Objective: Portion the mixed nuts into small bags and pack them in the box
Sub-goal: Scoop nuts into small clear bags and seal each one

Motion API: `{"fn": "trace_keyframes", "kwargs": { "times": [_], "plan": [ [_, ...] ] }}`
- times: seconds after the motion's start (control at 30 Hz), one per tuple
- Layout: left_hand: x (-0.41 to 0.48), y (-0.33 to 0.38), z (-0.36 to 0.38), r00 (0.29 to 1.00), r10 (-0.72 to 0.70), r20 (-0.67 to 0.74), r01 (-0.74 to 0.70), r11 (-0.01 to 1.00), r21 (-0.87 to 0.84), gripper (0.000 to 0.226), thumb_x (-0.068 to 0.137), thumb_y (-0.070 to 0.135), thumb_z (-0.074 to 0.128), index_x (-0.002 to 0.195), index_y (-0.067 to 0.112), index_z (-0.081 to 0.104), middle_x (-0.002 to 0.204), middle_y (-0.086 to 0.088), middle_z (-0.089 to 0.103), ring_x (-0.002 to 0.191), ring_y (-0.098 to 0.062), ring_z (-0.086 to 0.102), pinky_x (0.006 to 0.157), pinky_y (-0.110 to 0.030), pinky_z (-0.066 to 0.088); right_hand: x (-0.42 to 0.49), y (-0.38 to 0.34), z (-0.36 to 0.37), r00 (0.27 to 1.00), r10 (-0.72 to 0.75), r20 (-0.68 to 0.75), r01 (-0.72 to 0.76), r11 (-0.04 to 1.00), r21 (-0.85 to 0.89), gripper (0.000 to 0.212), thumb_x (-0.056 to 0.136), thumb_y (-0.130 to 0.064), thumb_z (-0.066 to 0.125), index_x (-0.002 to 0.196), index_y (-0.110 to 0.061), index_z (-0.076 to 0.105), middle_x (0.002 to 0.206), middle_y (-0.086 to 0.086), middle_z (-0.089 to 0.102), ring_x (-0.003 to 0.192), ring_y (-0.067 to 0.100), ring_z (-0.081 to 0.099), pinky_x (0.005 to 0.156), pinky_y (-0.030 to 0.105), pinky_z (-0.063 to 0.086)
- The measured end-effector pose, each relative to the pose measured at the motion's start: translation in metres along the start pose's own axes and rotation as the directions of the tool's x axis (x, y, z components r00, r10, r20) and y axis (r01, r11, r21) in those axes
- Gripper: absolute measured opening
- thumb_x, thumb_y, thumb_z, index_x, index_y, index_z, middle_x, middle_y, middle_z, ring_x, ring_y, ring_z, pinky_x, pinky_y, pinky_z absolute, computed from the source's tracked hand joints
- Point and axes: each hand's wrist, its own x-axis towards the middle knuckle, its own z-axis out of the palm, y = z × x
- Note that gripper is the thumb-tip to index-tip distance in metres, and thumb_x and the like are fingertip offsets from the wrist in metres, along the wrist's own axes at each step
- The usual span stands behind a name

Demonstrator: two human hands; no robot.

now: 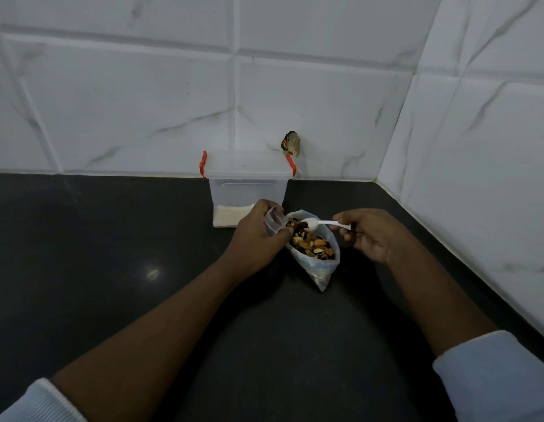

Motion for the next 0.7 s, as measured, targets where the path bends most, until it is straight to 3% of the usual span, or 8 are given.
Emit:
{"fn": "trace_keyframes", "kwargs": {
  "times": [0.3, 0.53, 0.7],
  "plan": [
    [0.000, 0.000, 0.000, 1.000, 0.002, 0.002, -0.002, 1.000, 0.001, 0.038, 0.094, 0.029, 0.072, 0.126, 0.027, 0.052, 0.112, 0.014, 0.059, 0.104, -0.004, 0.059, 0.078, -0.016, 0.049, -0.002, -0.002, 0.000, 0.997, 0.050, 0.062, -0.057, 0.992, 0.115, 0.012, 0.096, 0.003, 0.058, 0.100, 0.005, 0.070, 0.078, 0.017, 0.072, 0.049, 0.009, 0.062, 0.045, 0.017, 0.050],
    [0.000, -0.002, 0.000, 1.000, 0.003, -0.003, -0.003, 1.000, -0.012, 0.039, 0.094, 0.028, 0.073, 0.127, 0.027, 0.052, 0.115, 0.012, 0.060, 0.106, -0.005, 0.060, 0.080, -0.018, 0.049, -0.020, -0.011, 0.006, 0.965, -0.170, 0.202, 0.144, 0.980, 0.136, 0.017, 0.095, 0.002, 0.057, 0.100, -0.001, 0.073, 0.084, 0.012, 0.074, 0.065, 0.010, 0.061, 0.055, 0.019, 0.052],
    [-0.001, -0.004, 0.001, 1.000, 0.021, -0.011, -0.021, 0.998, -0.059, 0.038, 0.093, 0.027, 0.074, 0.125, 0.025, 0.054, 0.117, 0.010, 0.064, 0.108, -0.006, 0.062, 0.087, -0.025, 0.053, -0.030, -0.009, 0.018, 0.865, -0.361, 0.349, 0.376, 0.926, 0.026, 0.017, 0.094, 0.011, 0.057, 0.099, 0.004, 0.072, 0.082, 0.014, 0.071, 0.070, 0.020, 0.066, 0.066, 0.026, 0.059]
  ]
}}
